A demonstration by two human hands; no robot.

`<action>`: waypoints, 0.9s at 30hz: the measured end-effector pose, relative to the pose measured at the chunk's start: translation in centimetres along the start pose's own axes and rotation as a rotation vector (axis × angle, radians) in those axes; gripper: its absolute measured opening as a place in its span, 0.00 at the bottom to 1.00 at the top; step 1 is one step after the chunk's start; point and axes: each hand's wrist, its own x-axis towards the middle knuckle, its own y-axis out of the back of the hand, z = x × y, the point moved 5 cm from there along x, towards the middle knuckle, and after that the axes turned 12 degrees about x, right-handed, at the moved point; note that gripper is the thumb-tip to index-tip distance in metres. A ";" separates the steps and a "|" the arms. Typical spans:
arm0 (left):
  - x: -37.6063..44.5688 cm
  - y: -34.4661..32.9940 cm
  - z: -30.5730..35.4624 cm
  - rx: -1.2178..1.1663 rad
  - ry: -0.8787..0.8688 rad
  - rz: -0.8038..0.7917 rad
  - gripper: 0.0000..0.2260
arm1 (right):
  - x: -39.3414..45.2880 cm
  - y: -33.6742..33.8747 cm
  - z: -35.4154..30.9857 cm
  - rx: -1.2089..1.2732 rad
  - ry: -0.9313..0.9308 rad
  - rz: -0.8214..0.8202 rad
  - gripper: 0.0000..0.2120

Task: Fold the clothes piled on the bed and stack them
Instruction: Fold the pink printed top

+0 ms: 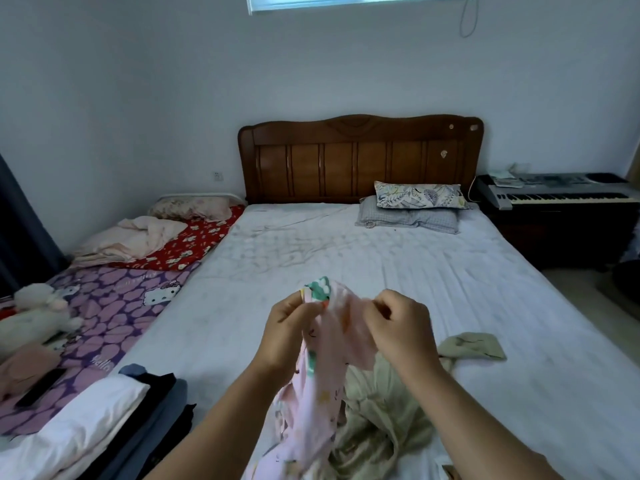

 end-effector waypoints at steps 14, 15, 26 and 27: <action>0.7 0.8 1.8 -0.189 0.066 -0.004 0.22 | -3.5 -1.6 5.6 0.346 -0.187 0.066 0.10; 0.6 0.5 1.6 -0.189 0.080 -0.018 0.17 | -3.4 -2.0 5.4 0.295 -0.158 0.033 0.15; -0.5 2.1 -1.0 -0.173 0.265 0.125 0.13 | -2.5 -3.2 4.1 0.056 0.052 0.021 0.09; -0.1 3.3 -1.9 -0.031 0.277 0.207 0.10 | -2.4 -2.5 4.0 0.055 0.059 0.051 0.04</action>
